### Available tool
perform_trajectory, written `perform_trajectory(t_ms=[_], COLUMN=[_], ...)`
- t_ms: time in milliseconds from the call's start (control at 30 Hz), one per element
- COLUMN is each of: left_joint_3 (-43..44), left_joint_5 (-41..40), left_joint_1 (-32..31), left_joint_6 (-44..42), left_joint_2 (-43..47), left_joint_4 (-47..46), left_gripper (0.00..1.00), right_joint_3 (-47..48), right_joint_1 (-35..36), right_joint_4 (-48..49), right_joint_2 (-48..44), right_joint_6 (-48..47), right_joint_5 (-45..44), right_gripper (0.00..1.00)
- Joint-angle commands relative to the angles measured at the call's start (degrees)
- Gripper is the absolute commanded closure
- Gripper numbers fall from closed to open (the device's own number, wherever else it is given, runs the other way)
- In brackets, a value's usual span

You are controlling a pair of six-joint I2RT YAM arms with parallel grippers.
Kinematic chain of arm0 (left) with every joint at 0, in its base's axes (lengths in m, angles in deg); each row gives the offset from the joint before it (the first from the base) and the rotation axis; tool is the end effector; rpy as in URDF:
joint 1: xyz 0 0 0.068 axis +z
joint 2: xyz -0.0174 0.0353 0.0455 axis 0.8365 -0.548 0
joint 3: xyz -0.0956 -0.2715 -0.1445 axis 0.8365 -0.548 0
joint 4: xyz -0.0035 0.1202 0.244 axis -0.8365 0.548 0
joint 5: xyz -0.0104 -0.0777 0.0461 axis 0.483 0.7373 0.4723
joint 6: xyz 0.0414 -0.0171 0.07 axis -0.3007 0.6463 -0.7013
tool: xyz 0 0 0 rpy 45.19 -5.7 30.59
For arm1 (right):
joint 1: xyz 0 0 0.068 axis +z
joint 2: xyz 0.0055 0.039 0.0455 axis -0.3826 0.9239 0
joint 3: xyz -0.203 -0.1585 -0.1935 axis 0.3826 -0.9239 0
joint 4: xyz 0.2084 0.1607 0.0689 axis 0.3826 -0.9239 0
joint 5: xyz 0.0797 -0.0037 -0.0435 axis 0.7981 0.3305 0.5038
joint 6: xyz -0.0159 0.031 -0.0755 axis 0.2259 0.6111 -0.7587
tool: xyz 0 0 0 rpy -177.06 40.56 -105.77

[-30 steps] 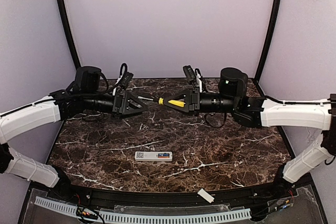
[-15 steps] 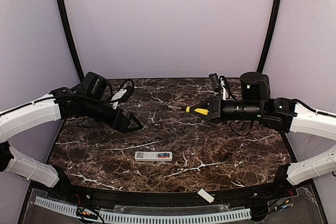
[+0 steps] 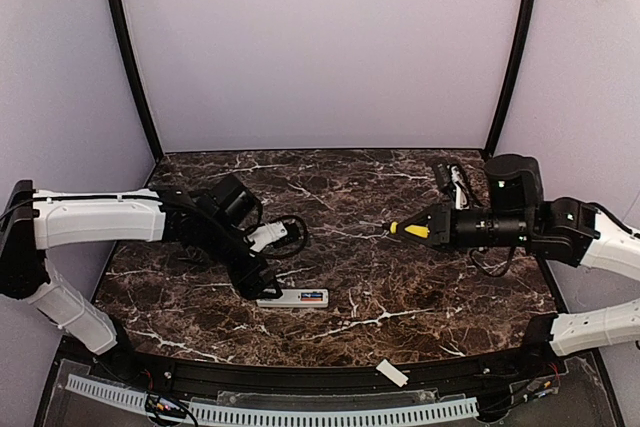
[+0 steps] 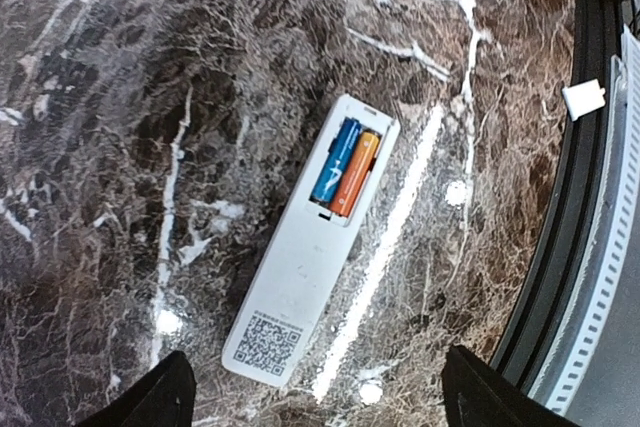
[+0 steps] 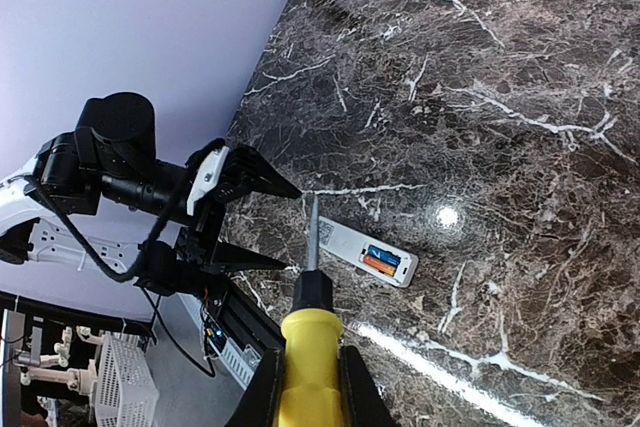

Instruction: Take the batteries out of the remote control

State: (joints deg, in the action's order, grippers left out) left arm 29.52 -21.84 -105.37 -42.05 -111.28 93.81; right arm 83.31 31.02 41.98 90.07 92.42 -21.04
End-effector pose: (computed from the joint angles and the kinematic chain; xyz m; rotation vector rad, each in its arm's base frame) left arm 0.1972 -0.2529 0.2425 1.3519 2.2632 -0.5994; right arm 0.1232 0.1825 0.3398 -0.1701 2.2325 1.2181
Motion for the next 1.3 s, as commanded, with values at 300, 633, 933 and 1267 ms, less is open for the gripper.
perform_trajectory(t_ms=[300, 633, 933, 1267], left_joint_3=[4.98, 7.37, 9.89, 19.34], left_joint_5=[-2.19, -5.89, -10.22, -10.72], left_joint_1=[-3.06, -4.39, -8.6, -12.83], left_joint_6=[-9.0, -10.65, -12.68, -12.07], left_joint_2=[-12.44, -18.23, -21.29, -27.14], left_joint_4=[2.51, 1.98, 0.26, 2.18], left_gripper=[0.22, 0.3, 0.61, 0.67], right_joint_3=[4.2, 5.37, 7.06, 9.2], right_joint_1=[0.25, 0.18, -1.23, -3.29], right_joint_4=[-11.58, -12.06, -15.61, -25.32], right_joint_2=[1.03, 3.03, 3.96, 1.38], right_joint_6=[-4.76, -7.19, -10.04, -11.98], right_joint_5=[-3.13, -3.82, -4.99, -7.28], right_gripper=[1.0, 1.0, 1.0, 1.0])
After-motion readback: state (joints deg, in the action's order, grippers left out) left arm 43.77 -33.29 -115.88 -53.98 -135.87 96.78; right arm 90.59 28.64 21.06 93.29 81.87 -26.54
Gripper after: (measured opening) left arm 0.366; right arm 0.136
